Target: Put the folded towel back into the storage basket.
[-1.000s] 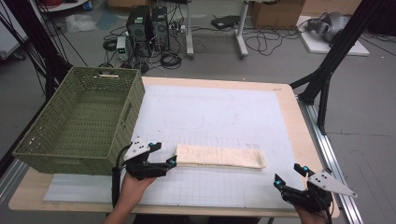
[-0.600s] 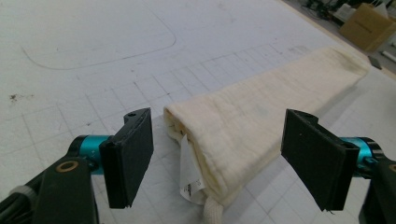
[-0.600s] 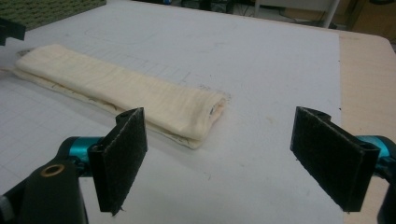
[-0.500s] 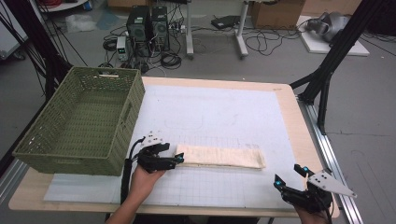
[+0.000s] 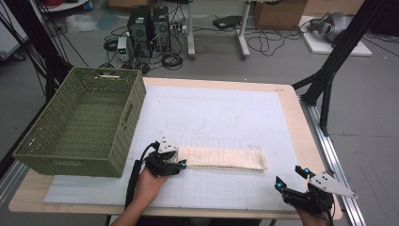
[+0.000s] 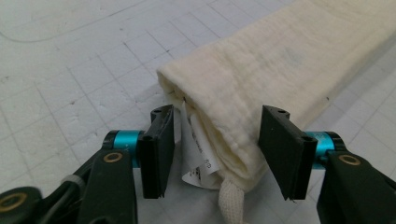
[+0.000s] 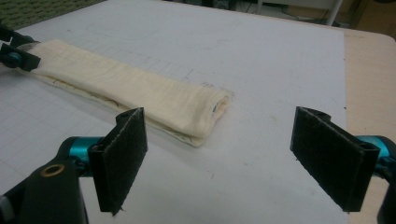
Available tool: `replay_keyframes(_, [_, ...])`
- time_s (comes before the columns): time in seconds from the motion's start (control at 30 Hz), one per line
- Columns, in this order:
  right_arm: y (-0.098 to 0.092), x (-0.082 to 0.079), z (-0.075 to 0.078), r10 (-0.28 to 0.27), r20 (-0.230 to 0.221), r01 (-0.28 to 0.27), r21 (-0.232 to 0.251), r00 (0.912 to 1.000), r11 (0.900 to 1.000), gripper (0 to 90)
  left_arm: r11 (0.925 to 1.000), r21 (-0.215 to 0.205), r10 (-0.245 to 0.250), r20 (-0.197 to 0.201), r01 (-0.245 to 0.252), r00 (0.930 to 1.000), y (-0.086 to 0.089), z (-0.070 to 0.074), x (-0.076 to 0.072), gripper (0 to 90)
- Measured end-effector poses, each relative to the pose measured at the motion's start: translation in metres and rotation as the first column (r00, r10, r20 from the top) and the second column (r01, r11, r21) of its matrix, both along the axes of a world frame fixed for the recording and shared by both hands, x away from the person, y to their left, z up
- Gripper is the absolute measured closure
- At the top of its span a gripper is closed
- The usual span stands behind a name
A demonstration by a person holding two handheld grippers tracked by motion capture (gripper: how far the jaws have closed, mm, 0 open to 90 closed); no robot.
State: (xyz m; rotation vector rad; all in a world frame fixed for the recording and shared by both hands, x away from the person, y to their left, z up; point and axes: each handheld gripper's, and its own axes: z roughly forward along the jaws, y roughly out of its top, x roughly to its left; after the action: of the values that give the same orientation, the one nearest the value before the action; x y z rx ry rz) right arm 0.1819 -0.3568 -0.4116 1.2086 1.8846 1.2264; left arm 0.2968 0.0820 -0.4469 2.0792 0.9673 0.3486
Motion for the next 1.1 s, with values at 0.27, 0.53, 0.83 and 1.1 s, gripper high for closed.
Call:
replay_keyframes(0.27, [0.0,0.002,-0.001,-0.002,-0.006,0.002,0.004,1.0,1.0,18.0,0.9985,-0.003,-0.054,0.009,0.054,0.9985,-0.005,0.0,-0.006,76.3])
replay_keyframes(0.53, [0.003,0.002,-0.001,0.001,-0.007,-0.001,-0.002,1.0,1.0,18.0,0.9978,-0.037,-0.055,-0.017,0.054,0.9983,-0.003,0.001,-0.005,81.6])
replay_keyframes(0.83, [0.01,0.027,-0.01,-0.028,-0.08,0.03,0.015,0.9964,0.999,18.0,0.9949,-0.077,-0.068,-0.024,0.066,0.9974,0.003,0.002,-0.005,81.4])
replay_keyframes(1.1, [0.028,0.061,-0.024,0.002,-0.151,-0.001,0.004,0.9886,1.0,31.6,0.9929,-0.1,-0.067,-0.014,0.065,0.9977,0.004,0.003,-0.008,81.4])
